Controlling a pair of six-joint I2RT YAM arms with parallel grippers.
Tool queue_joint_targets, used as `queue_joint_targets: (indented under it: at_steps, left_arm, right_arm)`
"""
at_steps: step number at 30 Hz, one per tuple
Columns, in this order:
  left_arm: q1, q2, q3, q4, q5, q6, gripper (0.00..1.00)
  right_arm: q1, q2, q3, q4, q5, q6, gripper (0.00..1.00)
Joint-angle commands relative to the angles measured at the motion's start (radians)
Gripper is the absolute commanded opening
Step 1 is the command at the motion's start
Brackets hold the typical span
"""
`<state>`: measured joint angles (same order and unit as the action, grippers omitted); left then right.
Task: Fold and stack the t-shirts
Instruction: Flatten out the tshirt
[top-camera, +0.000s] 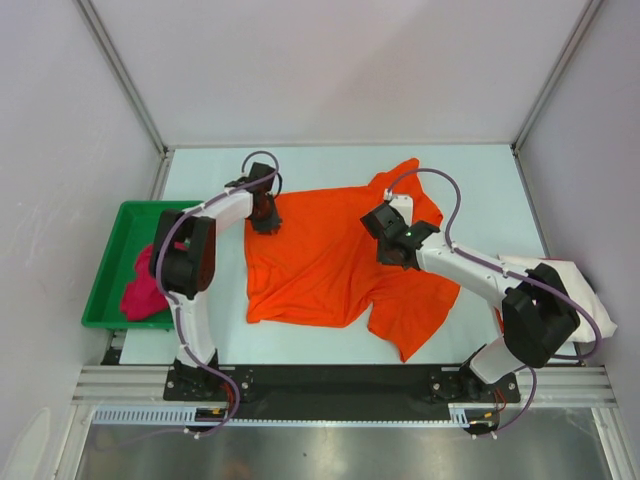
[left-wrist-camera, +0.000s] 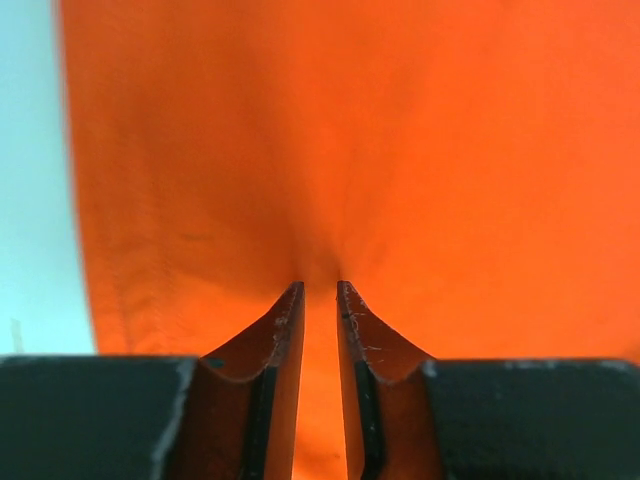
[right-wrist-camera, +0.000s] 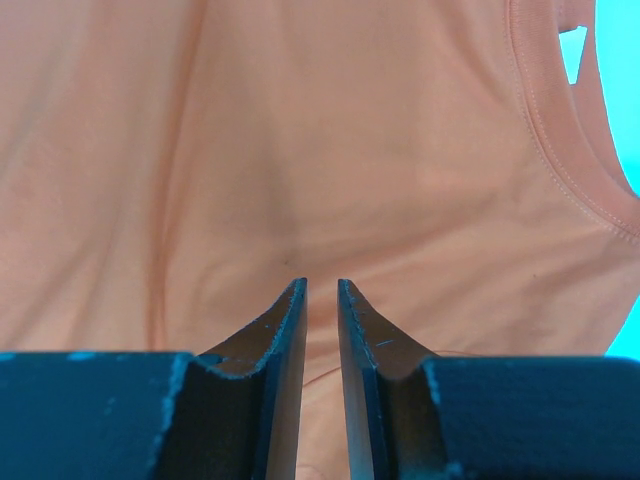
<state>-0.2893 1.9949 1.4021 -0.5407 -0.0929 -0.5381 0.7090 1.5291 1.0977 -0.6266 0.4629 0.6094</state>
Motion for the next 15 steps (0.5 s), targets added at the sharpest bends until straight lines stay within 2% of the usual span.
queue_joint_targets:
  at_steps: [1,6,10,15]
  left_arm:
    - [0.044,0.024,0.113,0.019,0.001,0.041,0.23]
    - [0.055,0.108,0.247,-0.041,-0.048,0.076,0.26]
    - [0.056,0.200,0.409,-0.113,-0.062,0.096,0.26]
    - [0.056,0.294,0.501,-0.186,-0.096,0.096,0.24]
  right_arm:
    - [-0.002,-0.027,0.011,0.011,-0.003,-0.008,0.24]
    - [-0.002,-0.027,0.022,0.016,-0.027,-0.019,0.24]
    - [-0.002,-0.027,0.042,0.016,-0.041,-0.030,0.24]
    - [-0.006,-0.024,0.070,0.013,-0.032,-0.059,0.24]
